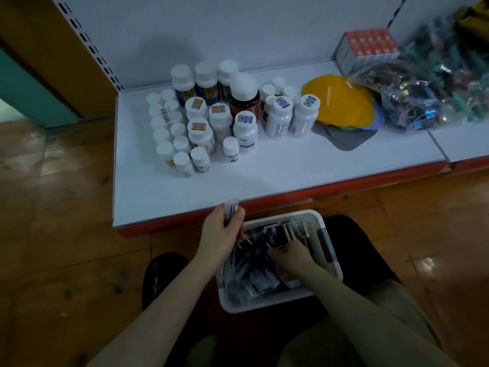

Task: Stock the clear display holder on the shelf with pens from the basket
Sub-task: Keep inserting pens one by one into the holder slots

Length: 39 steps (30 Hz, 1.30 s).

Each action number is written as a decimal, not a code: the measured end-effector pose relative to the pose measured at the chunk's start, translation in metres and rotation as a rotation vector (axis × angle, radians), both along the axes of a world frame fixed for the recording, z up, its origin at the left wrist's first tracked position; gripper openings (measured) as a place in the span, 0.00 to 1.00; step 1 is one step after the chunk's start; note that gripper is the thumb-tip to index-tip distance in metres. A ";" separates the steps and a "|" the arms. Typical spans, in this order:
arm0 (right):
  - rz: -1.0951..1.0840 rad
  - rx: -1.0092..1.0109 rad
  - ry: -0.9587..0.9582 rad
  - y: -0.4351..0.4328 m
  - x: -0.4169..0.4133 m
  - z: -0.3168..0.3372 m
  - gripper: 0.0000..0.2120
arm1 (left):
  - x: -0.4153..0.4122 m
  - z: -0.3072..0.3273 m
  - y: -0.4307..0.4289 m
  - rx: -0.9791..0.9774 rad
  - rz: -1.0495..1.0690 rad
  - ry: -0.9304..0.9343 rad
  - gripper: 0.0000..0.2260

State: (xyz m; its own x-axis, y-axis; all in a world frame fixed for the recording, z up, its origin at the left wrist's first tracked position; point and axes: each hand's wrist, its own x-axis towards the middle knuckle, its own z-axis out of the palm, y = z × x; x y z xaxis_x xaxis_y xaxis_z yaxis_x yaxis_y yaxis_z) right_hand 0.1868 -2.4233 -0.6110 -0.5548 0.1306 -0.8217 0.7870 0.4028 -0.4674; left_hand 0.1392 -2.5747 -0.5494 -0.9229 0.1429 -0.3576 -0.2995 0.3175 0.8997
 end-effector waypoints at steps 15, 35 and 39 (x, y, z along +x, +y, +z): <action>-0.040 0.065 0.065 -0.003 -0.023 -0.009 0.09 | -0.001 -0.001 -0.007 -0.011 -0.055 -0.009 0.08; -0.119 0.116 1.267 0.042 -0.058 0.398 0.11 | -0.032 0.361 0.031 0.398 -0.260 0.210 0.04; 0.353 0.457 1.775 0.039 -0.053 0.434 0.11 | -0.028 0.414 0.023 0.490 -0.233 0.232 0.04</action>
State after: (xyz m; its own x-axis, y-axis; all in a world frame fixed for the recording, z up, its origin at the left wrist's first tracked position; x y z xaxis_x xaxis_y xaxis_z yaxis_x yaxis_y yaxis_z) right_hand 0.1336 -2.3846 -0.1773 -0.6625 -0.1510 0.7337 -0.5731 0.7329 -0.3667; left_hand 0.1117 -2.5517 -0.1350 -0.8934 0.4492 0.0093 -0.0492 -0.1183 0.9918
